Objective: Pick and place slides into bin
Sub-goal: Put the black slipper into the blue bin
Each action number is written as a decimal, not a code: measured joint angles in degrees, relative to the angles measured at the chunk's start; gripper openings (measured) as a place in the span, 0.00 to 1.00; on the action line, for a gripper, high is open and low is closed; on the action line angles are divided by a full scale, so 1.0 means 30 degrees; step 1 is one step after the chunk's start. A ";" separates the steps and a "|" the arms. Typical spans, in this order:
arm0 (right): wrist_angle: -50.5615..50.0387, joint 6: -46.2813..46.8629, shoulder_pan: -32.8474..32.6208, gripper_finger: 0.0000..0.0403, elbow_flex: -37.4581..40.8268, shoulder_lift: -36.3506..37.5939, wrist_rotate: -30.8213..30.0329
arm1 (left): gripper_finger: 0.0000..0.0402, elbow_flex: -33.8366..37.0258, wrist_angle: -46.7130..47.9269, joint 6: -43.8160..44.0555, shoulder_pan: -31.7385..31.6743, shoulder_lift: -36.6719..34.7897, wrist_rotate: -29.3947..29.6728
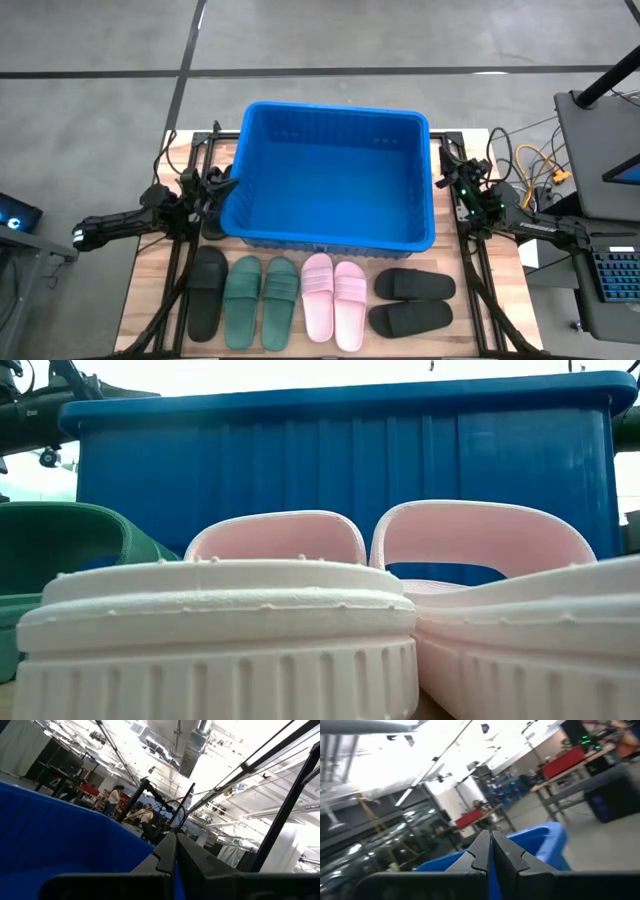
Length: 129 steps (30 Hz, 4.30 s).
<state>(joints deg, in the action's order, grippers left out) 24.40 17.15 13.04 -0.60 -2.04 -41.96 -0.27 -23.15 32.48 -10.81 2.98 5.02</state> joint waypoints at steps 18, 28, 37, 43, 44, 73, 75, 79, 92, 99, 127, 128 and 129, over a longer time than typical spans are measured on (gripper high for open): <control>0.1862 0.3158 -0.0014 0.12 -0.1276 0.0015 1.1916 | 0.07 0.0000 -0.0610 -0.0027 0.0000 0.1003 0.2151; -0.4191 0.2783 -0.0014 0.40 -0.7514 -0.2468 1.5494 | 0.36 -0.1318 -0.6702 -0.0256 0.0000 0.4468 0.1615; -0.9883 0.1935 -0.0014 0.43 -1.2189 -0.5652 1.6000 | 0.37 -0.6489 -0.6518 -0.2222 0.0000 0.8901 -0.0889; -1.3486 0.1316 -0.0014 0.41 -1.4587 -0.6660 1.5979 | 0.37 -0.9483 -0.6066 -0.3044 0.0000 1.1349 -0.2594; -1.3794 0.1564 -0.0014 0.41 -1.4844 -0.6781 1.5986 | 0.37 -0.9868 -0.5841 -0.3104 0.0000 1.1812 -0.2595; -1.5567 0.3133 -0.0014 0.38 -1.6116 -0.7430 1.6124 | 0.37 -1.5474 -1.1298 -0.2023 0.0000 1.9575 -0.4213; -1.5573 0.3133 -0.0014 0.38 -1.6116 -0.7482 1.6124 | 0.37 -1.5526 -1.0666 -0.2540 -0.0007 1.9443 -0.4979; -1.5657 0.3133 -0.0014 0.37 -1.6116 -0.7475 1.6124 | 0.37 -1.5832 -0.6623 -0.3912 0.0000 1.8323 -0.5676; -1.6145 0.3068 -0.0014 0.36 -1.6116 -0.7490 1.6124 | 0.37 -2.0257 1.2580 -0.6624 0.0000 1.4449 -0.1951; -1.6291 0.2907 -0.0014 0.36 -1.6116 -0.7490 1.6117 | 0.37 -2.2280 2.0242 -0.6452 -0.0007 1.3713 0.2395; -1.7362 0.2809 -0.0011 0.35 -1.6116 -0.7497 1.5969 | 0.37 -2.2301 3.3370 -0.2708 -0.0007 1.3361 0.5692; -1.7362 0.2796 -0.0007 0.35 -1.6116 -0.7497 1.5971 | 0.37 -2.2297 3.3592 -0.2228 -0.0004 1.3428 0.5432; -1.7366 0.2791 -0.0007 0.35 -1.6116 -0.7497 1.5964 | 0.37 -2.2294 3.3742 -0.1796 -0.0007 1.3460 0.5266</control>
<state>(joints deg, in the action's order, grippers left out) -27.70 25.52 13.02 -48.95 -24.53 5.93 -67.16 78.08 27.09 -10.83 43.36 20.82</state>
